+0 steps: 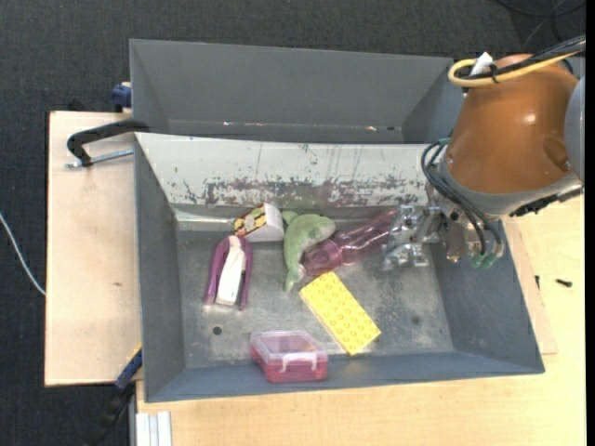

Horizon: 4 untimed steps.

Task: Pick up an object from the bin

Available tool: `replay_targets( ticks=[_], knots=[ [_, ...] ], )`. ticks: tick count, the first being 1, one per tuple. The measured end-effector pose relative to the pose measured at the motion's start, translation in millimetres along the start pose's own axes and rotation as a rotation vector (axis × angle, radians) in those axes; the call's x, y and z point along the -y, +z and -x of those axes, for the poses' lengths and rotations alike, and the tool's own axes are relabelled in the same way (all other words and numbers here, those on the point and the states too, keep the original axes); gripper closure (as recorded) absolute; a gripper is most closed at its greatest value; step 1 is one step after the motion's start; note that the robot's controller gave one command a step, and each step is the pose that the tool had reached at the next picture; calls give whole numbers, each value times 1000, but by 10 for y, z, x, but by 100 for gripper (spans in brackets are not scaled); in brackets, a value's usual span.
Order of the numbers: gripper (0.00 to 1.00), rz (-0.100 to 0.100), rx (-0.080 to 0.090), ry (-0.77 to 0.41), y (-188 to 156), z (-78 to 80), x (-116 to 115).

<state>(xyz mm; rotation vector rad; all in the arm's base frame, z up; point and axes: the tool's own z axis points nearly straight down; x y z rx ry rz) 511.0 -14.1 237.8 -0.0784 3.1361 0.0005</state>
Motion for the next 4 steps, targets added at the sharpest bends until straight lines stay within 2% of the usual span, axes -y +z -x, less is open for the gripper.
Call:
replay_targets(
  ticks=[1, 2, 3, 4],
  knots=[
    [100, 0, 0, 0, 0, 0, 0],
    [0, 3, -7, 143, 778, 1, -879],
    [0, 1, -4, 146, 765, 11, -857],
    [0, 3, 10, 141, 1207, 553, -786]
  ],
)
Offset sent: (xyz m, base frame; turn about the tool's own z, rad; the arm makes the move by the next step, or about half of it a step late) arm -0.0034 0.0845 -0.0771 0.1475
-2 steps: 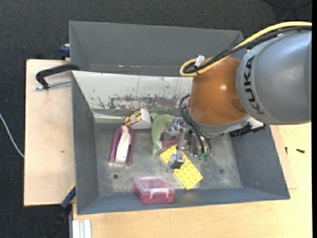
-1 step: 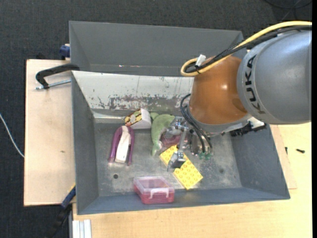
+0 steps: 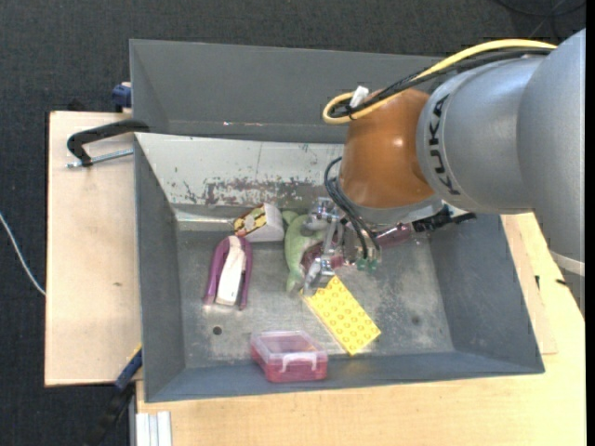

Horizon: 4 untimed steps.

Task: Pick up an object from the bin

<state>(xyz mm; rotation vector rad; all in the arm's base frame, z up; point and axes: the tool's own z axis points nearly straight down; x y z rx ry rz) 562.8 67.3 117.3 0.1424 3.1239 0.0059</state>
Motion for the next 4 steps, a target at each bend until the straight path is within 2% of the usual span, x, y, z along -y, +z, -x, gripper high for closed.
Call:
replay_targets(
  ticks=[1, 2, 4],
  knots=[
    [0, 3, -4, -3, 279, 86, 142],
    [100, 1, 23, 239, 352, 131, 4],
    [100, -1, 21, 228, 312, 111, 1]
  ],
)
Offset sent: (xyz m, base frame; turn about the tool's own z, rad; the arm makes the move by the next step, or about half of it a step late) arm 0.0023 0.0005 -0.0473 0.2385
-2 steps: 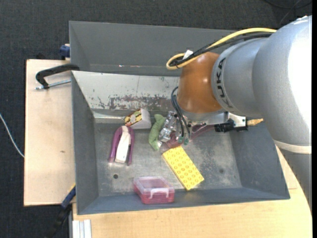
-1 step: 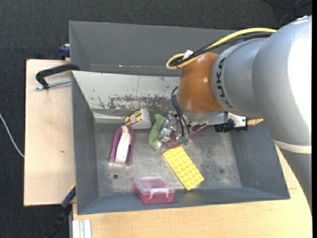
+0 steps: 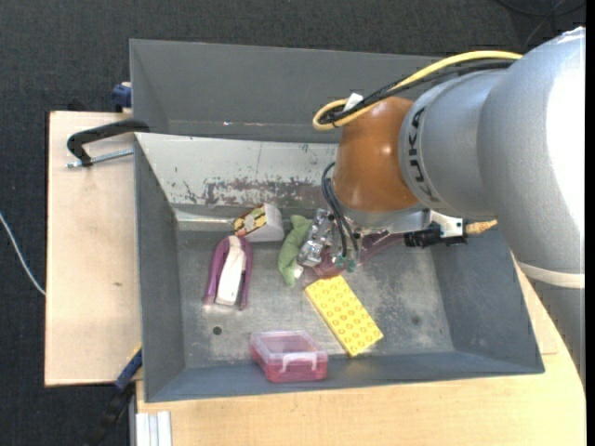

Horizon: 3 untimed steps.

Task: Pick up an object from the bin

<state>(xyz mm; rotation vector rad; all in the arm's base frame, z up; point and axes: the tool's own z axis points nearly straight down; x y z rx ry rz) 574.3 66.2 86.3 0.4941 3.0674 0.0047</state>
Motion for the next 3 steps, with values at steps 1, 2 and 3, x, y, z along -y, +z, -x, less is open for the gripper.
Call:
replay_targets(
  ticks=[1, 2, 3],
  knots=[
    [100, -5, -33, -103, -512, 49, 82],
    [100, -6, -32, -147, -1103, 29, 44],
    [100, 0, -25, -284, -1410, 163, 77]
  ],
)
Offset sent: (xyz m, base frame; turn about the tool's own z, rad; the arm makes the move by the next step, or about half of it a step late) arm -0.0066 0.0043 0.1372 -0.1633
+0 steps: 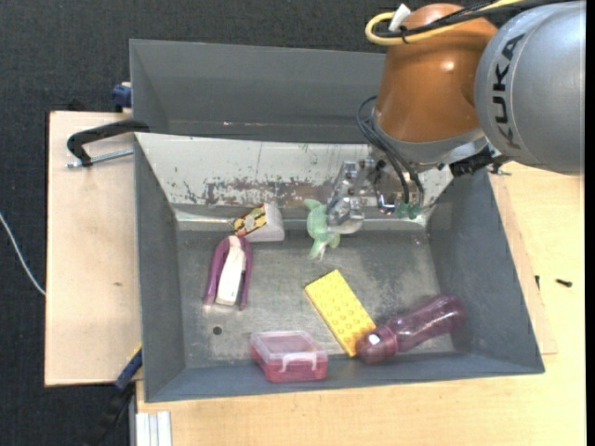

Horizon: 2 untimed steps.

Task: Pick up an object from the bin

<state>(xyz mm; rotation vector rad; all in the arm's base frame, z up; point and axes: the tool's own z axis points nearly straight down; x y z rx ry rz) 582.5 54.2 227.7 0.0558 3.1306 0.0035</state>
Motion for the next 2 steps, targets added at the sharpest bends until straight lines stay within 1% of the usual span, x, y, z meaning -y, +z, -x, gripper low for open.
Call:
replay_targets(
  ticks=[1, 2],
  knots=[
    [0, -2, -15, 158, 962, -96, -91],
    [0, -2, -9, 157, 934, -77, -88]
  ],
)
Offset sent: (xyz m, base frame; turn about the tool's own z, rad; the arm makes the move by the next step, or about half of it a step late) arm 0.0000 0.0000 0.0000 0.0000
